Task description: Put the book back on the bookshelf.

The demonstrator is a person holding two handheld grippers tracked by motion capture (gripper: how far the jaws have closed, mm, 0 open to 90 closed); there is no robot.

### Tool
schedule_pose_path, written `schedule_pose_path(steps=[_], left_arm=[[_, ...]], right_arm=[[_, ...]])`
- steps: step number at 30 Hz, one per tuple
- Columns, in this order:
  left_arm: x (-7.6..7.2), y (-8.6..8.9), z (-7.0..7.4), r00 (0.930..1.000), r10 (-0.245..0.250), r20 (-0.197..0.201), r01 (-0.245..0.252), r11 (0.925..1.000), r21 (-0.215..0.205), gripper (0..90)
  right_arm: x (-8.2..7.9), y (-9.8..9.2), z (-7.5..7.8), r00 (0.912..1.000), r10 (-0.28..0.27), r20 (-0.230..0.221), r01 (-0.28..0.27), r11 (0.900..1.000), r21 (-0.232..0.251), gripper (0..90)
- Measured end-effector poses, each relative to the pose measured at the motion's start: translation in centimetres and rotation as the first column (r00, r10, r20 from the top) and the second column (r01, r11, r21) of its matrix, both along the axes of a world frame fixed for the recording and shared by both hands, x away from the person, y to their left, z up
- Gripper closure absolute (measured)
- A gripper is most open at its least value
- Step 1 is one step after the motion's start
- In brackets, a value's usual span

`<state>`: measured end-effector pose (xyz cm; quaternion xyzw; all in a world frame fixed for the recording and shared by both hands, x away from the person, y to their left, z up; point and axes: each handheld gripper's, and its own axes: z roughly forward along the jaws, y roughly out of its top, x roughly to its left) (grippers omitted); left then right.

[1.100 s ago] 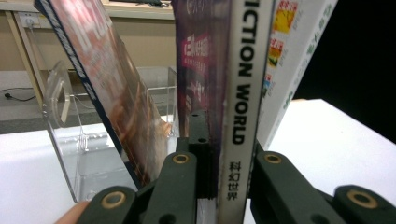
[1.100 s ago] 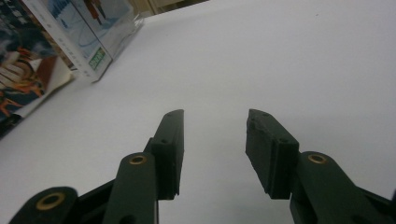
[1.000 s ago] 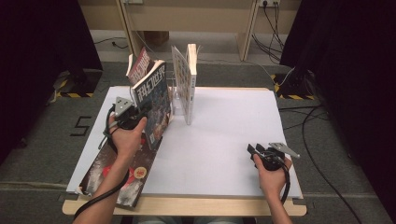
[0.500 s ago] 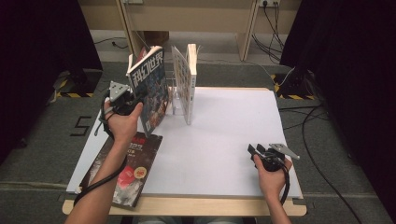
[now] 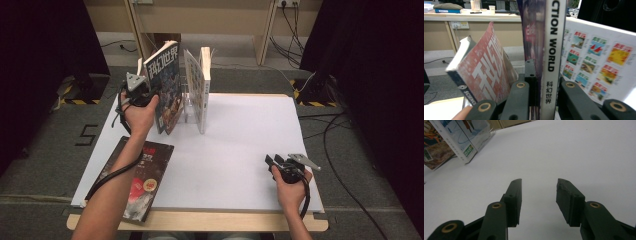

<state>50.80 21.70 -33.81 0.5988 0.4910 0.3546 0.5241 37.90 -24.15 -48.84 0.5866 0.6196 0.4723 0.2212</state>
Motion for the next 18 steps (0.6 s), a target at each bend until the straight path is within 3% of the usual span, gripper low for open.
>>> schedule_pose_path(steps=[5,6,18], left_arm=[[0.6,0.4,-2.4,0.9992,0.024,-0.032,-0.023,0.9997,0.010,81.9],[0.5,0.5,-2.8,0.9994,0.026,-0.023,-0.026,0.9996,0.004,81.8],[-1.0,2.0,-4.4,0.9996,0.018,-0.021,-0.018,0.9998,0.001,79.9]], right_arm=[[0.0,-0.1,-0.1,1.0000,-0.002,-0.001,0.002,1.000,0.004,56.7],[0.0,-0.1,0.0,1.0000,-0.002,0.000,0.002,1.000,0.004,56.7],[-0.1,0.1,-0.2,0.9999,0.005,-0.015,-0.005,1.000,0.011,56.2]])
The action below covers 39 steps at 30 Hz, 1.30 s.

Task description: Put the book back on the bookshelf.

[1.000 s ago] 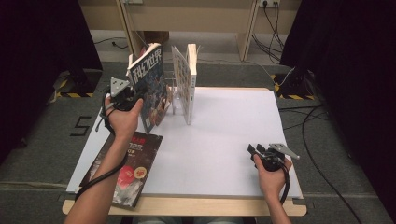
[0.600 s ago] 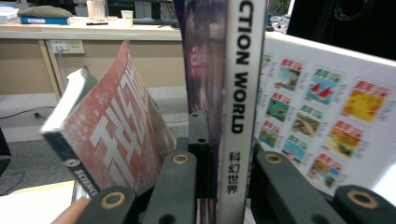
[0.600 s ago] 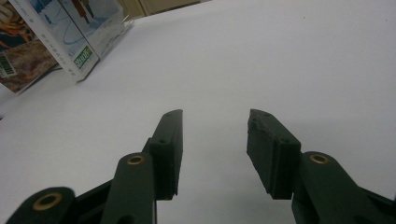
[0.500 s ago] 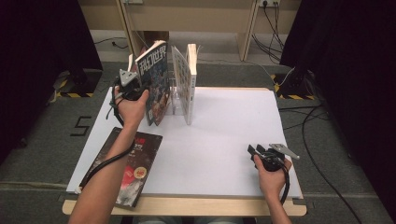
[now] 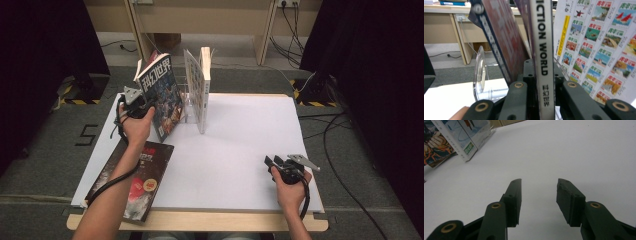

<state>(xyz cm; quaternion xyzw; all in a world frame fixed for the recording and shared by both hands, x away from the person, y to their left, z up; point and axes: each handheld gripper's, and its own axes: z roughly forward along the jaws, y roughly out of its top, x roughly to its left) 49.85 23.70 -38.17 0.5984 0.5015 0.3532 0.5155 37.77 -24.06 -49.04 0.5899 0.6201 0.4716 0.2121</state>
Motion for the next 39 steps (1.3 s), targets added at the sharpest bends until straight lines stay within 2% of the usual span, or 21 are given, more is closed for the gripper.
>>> schedule_pose_path(steps=[4,8,13,15,20,25,30,35,39], left_arm=[[-0.5,0.3,-0.3,0.9999,-0.013,-0.005,0.013,0.9999,-0.001,78.8],[-0.9,0.7,-0.5,0.9998,-0.015,-0.010,0.015,0.9991,-0.040,77.5],[-1.5,1.2,-0.5,0.9999,-0.014,0.010,0.014,0.9955,-0.094,76.9],[-1.7,1.4,-0.4,1.0000,-0.004,0.007,0.004,0.9946,-0.104,77.2],[-1.8,1.7,-0.4,0.9999,-0.015,0.007,0.016,0.9900,-0.140,78.5],[-1.7,1.2,-0.1,0.9998,-0.016,-0.012,0.014,0.9890,-0.147,81.3],[-1.5,0.2,0.6,0.9991,-0.040,-0.016,0.037,0.9909,-0.129,82.0],[-0.3,-0.8,2.2,0.9984,-0.052,-0.022,0.049,0.9931,-0.106,82.2],[0.7,-1.0,3.8,0.9992,-0.039,0.011,0.040,0.9957,-0.084,82.2]], right_arm=[[0.0,-0.1,0.0,1.0000,-0.004,-0.002,0.004,1.000,0.002,56.0],[0.0,0.0,0.0,1.0000,-0.002,-0.004,0.002,1.000,0.005,55.7],[0.0,0.0,-0.2,0.9999,0.002,-0.010,-0.002,1.000,0.008,55.5],[0.0,0.1,-0.1,0.9999,0.001,-0.014,-0.001,1.000,0.013,55.4],[0.1,0.1,-0.2,0.9998,0.002,-0.020,-0.001,1.000,0.016,54.9],[0.1,-0.1,-0.2,0.9996,-0.001,-0.027,0.001,1.000,0.019,54.7],[0.1,-0.2,-0.3,0.9995,0.000,-0.033,0.001,1.000,0.023,54.8],[0.0,-0.2,-0.2,0.9997,0.003,-0.025,-0.003,1.000,0.020,54.8],[0.0,-0.3,-0.2,0.9997,0.001,-0.023,-0.001,1.000,0.022,54.8]])
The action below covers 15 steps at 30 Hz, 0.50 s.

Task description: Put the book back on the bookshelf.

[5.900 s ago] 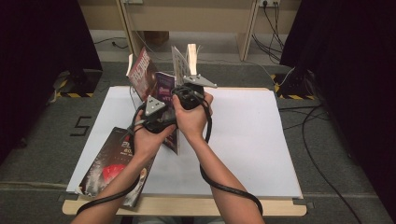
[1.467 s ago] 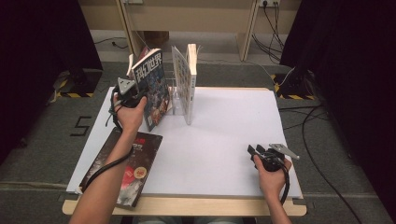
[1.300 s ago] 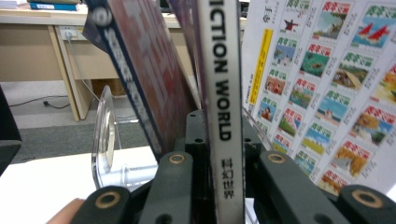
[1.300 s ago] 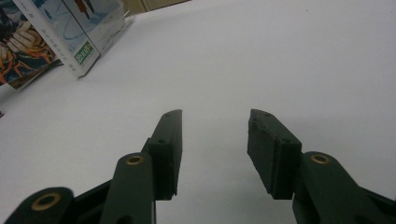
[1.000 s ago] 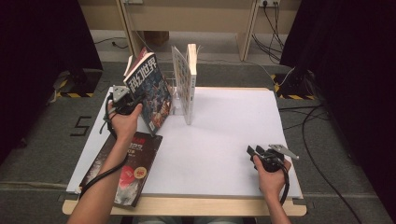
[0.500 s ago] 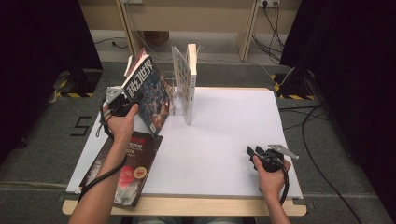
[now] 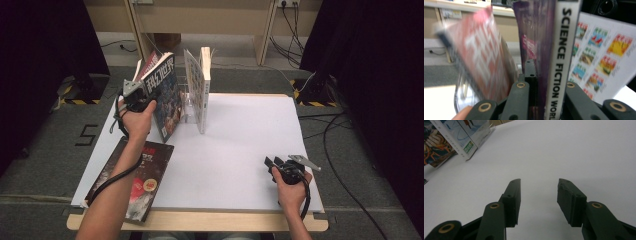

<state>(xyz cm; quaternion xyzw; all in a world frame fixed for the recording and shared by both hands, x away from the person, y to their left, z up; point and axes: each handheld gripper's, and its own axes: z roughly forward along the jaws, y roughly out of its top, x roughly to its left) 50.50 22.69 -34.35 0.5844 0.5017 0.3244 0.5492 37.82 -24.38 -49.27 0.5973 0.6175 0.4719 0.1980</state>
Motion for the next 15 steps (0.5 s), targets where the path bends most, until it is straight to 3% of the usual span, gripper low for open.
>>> schedule_pose_path(steps=[7,15], left_arm=[[2.2,-0.1,2.0,0.9977,0.051,0.045,-0.052,0.9986,0.012,82.2],[3.6,-0.8,-0.2,0.9955,0.095,0.005,-0.095,0.9950,0.032,82.0]], right_arm=[[0.0,-0.1,0.0,1.0000,-0.006,0.002,0.006,1.000,0.007,54.9],[0.1,0.2,0.0,1.0000,0.003,-0.001,-0.003,1.000,0.010,55.0]])
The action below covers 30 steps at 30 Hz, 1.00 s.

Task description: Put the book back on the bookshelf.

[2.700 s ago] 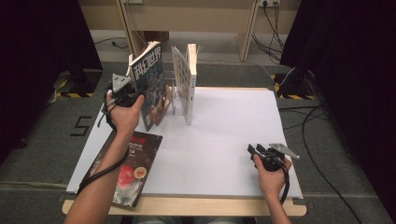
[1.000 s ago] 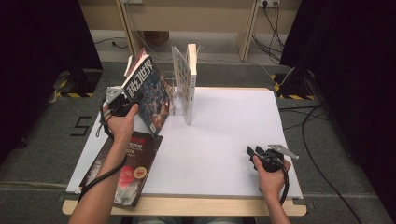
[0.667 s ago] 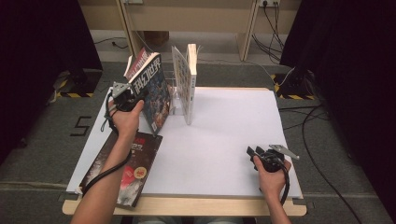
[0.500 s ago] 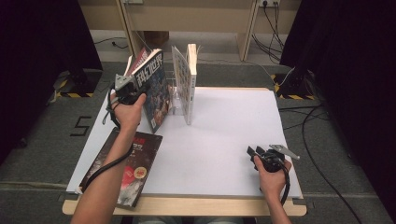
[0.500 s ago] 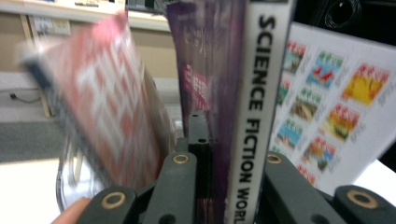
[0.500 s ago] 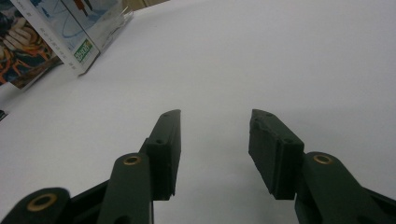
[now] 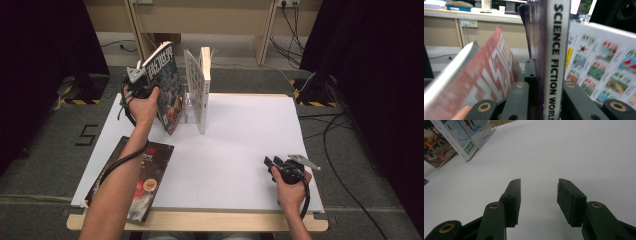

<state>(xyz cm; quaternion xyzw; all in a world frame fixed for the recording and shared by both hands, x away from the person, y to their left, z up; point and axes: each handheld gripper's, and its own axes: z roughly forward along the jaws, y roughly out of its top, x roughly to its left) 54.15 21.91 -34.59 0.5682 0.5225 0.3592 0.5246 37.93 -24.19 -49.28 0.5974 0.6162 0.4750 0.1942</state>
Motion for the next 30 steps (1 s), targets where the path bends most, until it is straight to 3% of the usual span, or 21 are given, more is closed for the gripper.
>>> schedule_pose_path(steps=[6,14,20,24,30], left_arm=[[0.3,-0.5,-1.0,0.9998,0.003,-0.019,-0.002,0.9999,0.016,81.9],[0.2,-1.0,-1.2,0.9997,0.026,-0.003,-0.026,0.9993,0.028,81.8],[-0.3,-0.8,-1.9,0.9988,0.049,-0.007,-0.048,0.9971,0.060,80.6],[-0.8,-0.6,-2.0,0.9993,0.037,-0.009,-0.036,0.9958,0.084,79.7],[-1.6,0.0,-2.5,0.9995,0.024,-0.018,-0.023,0.9966,0.079,78.7]], right_arm=[[0.1,-0.1,0.0,0.9999,0.010,0.006,-0.010,1.000,-0.013,55.0],[0.0,-0.2,0.1,0.9999,0.008,0.007,-0.008,1.000,-0.010,55.0],[0.0,0.0,0.1,0.9999,0.015,0.006,-0.015,1.000,-0.010,55.0],[-0.1,0.1,0.1,0.9999,0.016,0.000,-0.016,1.000,-0.008,54.9],[0.0,0.2,0.1,0.9997,0.026,0.002,-0.026,1.000,-0.013,54.9]])
